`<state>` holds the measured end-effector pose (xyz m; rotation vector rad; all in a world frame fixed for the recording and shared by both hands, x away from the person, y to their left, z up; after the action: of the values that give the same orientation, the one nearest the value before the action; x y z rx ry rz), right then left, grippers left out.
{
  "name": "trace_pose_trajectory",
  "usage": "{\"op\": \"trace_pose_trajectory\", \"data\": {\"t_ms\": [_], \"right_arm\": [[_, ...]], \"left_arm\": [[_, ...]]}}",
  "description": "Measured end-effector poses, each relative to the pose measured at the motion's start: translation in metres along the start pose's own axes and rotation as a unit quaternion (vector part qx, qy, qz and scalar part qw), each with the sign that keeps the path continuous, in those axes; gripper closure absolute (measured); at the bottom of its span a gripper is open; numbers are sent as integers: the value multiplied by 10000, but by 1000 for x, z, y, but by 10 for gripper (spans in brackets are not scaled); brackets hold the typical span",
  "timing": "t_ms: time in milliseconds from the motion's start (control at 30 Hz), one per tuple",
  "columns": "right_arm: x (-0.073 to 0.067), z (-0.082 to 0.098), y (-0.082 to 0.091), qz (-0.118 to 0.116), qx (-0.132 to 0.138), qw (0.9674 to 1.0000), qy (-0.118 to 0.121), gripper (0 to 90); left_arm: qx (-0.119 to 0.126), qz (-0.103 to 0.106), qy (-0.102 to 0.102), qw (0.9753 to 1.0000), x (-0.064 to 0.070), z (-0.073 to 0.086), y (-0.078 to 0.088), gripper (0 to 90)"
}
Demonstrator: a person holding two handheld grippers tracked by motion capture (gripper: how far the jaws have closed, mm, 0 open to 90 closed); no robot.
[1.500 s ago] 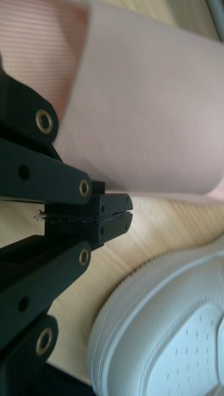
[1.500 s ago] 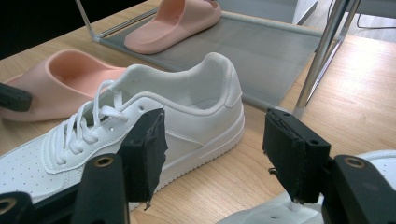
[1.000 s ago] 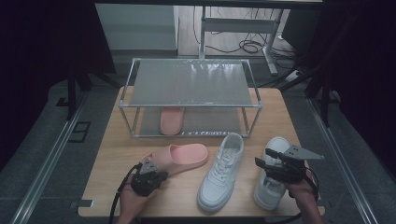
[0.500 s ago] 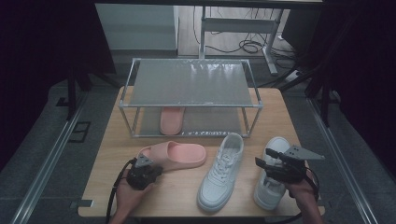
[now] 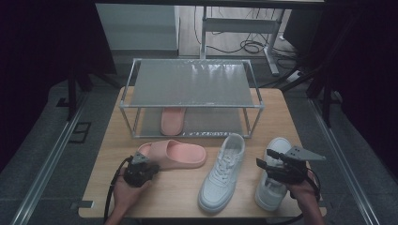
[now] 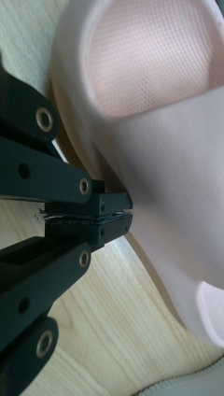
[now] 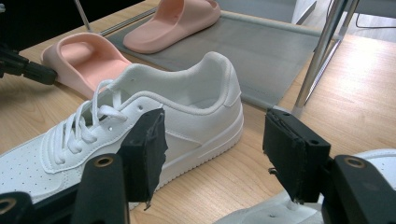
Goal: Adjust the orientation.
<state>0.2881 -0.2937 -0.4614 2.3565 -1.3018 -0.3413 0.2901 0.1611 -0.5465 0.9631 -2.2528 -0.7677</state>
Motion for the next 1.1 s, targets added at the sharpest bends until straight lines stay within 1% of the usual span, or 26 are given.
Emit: {"op": "trace_pose_trajectory", "data": {"t_ms": [133, 233, 300, 333, 433, 533, 600, 667, 733, 833, 900, 967, 1100], "right_arm": [[0, 0, 0, -1, -1, 10000, 1, 396], [0, 0, 0, 2, 2, 10000, -5, 397], [0, 0, 0, 3, 6, 10000, -4, 397], [0, 0, 0, 4, 7, 10000, -5, 397], [0, 0, 0, -4, -15, 10000, -5, 397], [-1, 0, -1, -16, -9, 10000, 12, 397], [-1, 0, -1, -20, -13, 10000, 24, 396], [-1, 0, -1, -15, -3, 10000, 7, 396], [0, 0, -1, -11, -6, 10000, 3, 397], [-1, 0, -1, -21, -3, 10000, 4, 396], [0, 0, -1, -24, -3, 10000, -6, 396], [1, 0, 0, -20, -3, 10000, -9, 397], [2, 0, 0, -16, 9, 10000, -33, 397]], "left_arm": [[-11, -51, 26, 10000, -4, -1, 0, 885], [-17, -39, 10, 10000, -3, -1, 1, 883], [26, 2, -48, 10000, 3, 0, 3, 884], [56, 38, -110, 9999, 8, -1, 5, 884], [140, 92, -280, 9995, 20, -8, 9, 885], [214, 157, -502, 9984, 32, -24, 11, 887], [241, 206, -663, 9973, 41, -37, 10, 888], [259, 247, -750, 9965, 46, -49, 8, 888], [256, 275, -830, 9958, 51, -64, 1, 887], [219, 359, -853, 9955, 54, -82, -10, 888], [123, 364, -897, 9952, 57, -95, -22, 889], [10, 358, -939, 9949, 59, -104, -32, 889], [-133, 386, -910, 9950, 60, -117, -49, 889]]}}
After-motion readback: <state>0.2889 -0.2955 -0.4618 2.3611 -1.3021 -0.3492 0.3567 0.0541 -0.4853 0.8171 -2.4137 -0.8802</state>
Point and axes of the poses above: each handheld gripper's, and its own axes: y roughly backward along the jaws, z roughly out of its underside, x roughly to its right, the point moved 3 cm from there along -y, roughly forward along the jaws, and after that the axes turned 8 degrees about z, right-handed, at the moved point
